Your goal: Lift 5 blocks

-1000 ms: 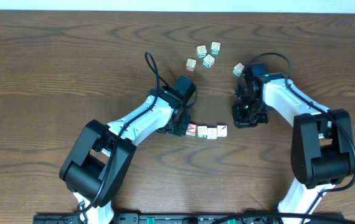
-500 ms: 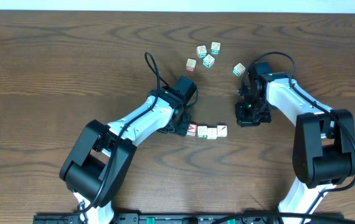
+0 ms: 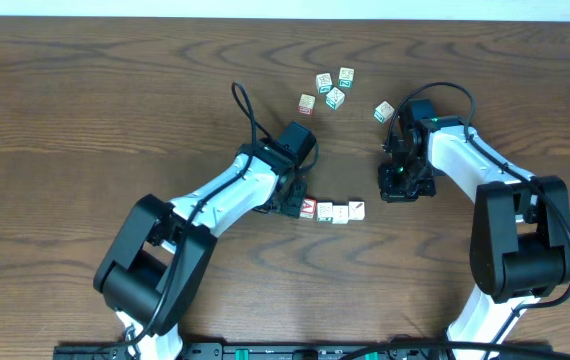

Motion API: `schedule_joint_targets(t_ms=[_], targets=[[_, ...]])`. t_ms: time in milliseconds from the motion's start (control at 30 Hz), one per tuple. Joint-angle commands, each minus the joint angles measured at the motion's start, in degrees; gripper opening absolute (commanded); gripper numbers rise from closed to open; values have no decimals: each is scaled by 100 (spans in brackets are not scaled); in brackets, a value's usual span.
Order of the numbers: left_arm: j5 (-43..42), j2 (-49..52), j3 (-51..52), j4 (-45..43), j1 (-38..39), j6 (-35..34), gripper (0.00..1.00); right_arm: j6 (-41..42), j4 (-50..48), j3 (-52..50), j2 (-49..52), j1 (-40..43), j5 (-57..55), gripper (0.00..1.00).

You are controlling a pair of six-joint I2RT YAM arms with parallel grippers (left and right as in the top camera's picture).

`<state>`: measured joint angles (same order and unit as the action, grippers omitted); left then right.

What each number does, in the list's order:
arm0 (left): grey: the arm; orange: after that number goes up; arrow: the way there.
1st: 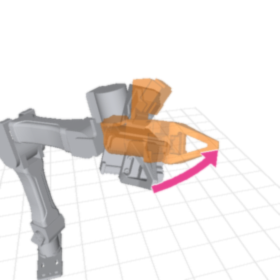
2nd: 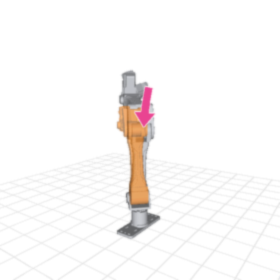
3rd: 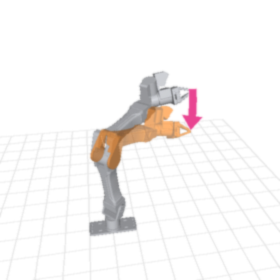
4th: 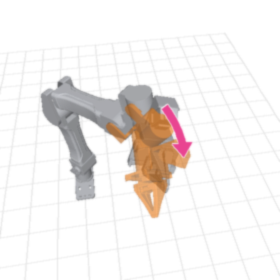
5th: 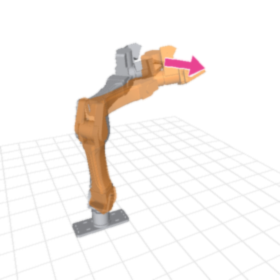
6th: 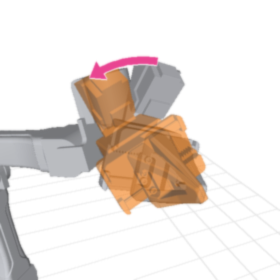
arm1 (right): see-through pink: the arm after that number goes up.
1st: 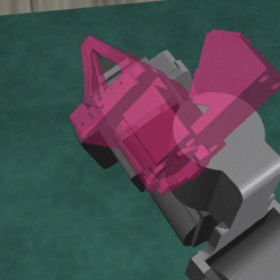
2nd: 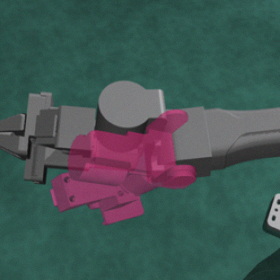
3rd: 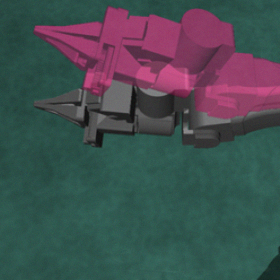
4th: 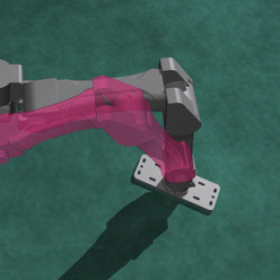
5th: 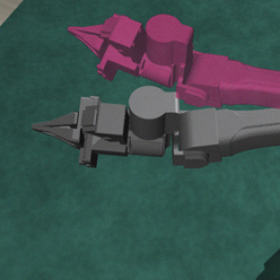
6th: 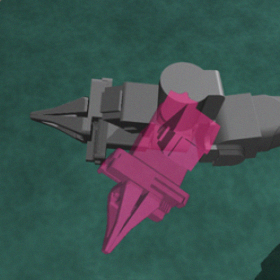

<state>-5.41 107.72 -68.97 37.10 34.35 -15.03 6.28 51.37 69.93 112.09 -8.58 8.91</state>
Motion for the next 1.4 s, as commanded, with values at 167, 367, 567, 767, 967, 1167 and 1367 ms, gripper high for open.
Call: schedule_joint_targets(t_ms=[167, 367, 567, 767, 967, 1167, 1367], targets=[[479, -1034, -4, -101, 7, 13, 50, -79, -103, -66, 138, 61, -389, 1], [549, -990, -4, -800, -70, 37, 24, -81, -125, -66, 138, 61, -107, 1], [549, -879, -4, -1215, -354, 39, 7, -214, -232, -66, 138, 55, 256, 1], [540, -868, -2, -1285, -546, 81, 7, -339, -166, -68, 138, -17, 835, 1], [446, -643, -2, -1388, -540, 76, 7, -610, -146, -68, 138, -315, 1235, 1], [435, -236, -2, -1412, -540, 76, 7, -636, -286, -66, 138, -487, 977, 1], [435, -26, -2, -1519, -540, 76, 7, -704, -413, -66, 138, -492, 979, 1]])
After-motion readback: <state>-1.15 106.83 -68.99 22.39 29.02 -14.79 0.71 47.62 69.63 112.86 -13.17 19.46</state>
